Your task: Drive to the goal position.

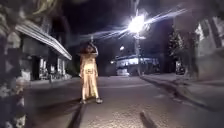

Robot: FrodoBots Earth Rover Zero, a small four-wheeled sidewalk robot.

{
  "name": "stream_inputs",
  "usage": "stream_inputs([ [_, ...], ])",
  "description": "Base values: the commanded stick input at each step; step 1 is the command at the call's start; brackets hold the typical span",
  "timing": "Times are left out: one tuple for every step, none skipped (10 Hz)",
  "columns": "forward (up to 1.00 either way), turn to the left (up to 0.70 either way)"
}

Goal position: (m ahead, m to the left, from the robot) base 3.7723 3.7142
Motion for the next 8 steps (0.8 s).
stream_inputs([
  [1.00,-0.37],
  [1.00,-0.37],
  [1.00,-0.37],
  [1.00,-0.23],
  [1.00,0.03],
  [1.00,0.03],
  [1.00,0.03],
  [1.00,0.03],
])
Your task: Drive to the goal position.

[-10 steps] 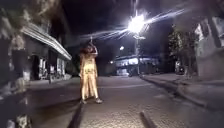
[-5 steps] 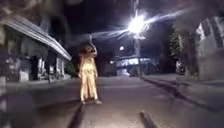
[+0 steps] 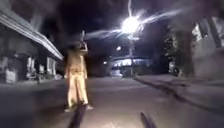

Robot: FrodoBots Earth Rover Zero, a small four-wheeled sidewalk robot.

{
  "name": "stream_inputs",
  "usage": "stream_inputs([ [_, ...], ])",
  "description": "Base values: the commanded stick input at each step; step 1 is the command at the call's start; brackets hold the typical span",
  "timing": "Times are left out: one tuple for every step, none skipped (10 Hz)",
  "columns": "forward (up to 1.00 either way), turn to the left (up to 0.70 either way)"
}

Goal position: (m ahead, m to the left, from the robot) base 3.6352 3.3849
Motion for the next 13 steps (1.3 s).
stream_inputs([
  [1.00,0.03],
  [1.00,0.03],
  [1.00,0.03],
  [1.00,0.00],
  [1.00,-0.25],
  [1.00,-0.37],
  [1.00,-0.37],
  [1.00,-0.37],
  [1.00,-0.37],
  [1.00,-0.37],
  [1.00,-0.37],
  [1.00,-0.37],
  [1.00,-0.37],
])
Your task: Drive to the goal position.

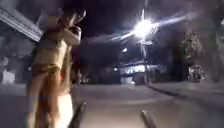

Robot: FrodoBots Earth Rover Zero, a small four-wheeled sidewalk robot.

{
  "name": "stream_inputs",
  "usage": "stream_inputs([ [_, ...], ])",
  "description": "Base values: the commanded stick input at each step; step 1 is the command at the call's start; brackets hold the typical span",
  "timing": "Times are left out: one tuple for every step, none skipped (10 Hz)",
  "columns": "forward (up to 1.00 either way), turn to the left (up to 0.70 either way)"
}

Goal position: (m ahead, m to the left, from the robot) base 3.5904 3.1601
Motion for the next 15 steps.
stream_inputs([
  [1.00,-0.37],
  [1.00,-0.37],
  [1.00,-0.37],
  [1.00,-0.37],
  [1.00,-0.37],
  [1.00,-0.37],
  [1.00,-0.37],
  [1.00,-0.37],
  [1.00,-0.06],
  [1.00,0.03],
  [1.00,0.03],
  [1.00,0.03],
  [1.00,0.03],
  [1.00,0.03],
  [1.00,0.03],
])
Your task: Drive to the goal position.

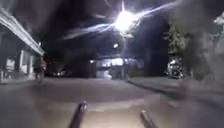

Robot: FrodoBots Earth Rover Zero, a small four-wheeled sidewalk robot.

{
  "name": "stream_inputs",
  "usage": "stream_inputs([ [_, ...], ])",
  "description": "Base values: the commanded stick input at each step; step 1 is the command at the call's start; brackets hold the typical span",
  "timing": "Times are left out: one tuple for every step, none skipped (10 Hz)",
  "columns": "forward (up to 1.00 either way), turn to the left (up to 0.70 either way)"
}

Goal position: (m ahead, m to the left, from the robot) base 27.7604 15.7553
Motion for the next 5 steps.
stream_inputs([
  [1.00,0.03],
  [1.00,0.03],
  [1.00,0.17],
  [1.00,0.43],
  [1.00,0.43],
])
